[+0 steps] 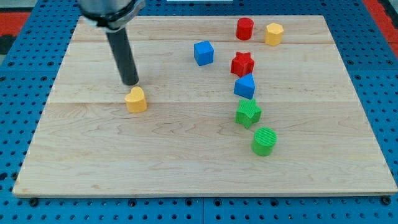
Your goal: Push the blue cube vertically to the top side of the yellow heart
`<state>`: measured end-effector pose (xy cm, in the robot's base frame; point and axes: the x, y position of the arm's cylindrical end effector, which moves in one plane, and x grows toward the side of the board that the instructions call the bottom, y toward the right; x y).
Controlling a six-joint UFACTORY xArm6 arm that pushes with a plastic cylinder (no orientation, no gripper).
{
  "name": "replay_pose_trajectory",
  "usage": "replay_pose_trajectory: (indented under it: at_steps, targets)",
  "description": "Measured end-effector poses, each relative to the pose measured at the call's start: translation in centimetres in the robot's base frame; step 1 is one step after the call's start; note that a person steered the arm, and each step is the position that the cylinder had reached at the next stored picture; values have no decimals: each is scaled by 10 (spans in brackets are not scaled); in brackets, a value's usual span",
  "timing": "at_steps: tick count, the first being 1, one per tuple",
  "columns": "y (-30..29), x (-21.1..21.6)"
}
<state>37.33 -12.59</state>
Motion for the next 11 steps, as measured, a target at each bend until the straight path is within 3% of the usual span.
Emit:
replay_pose_trajectory:
  at_steps: [1,2,3,4,5,6,7,8,9,10,11]
  targets:
    - [46,-48]
    - [77,-60]
    - [48,-82]
    - [121,-130]
    - [186,-83]
    - [125,-23]
    - [85,-23]
    - [154,-39]
    - [165,-44]
    - [182,-94]
    - [173,-109]
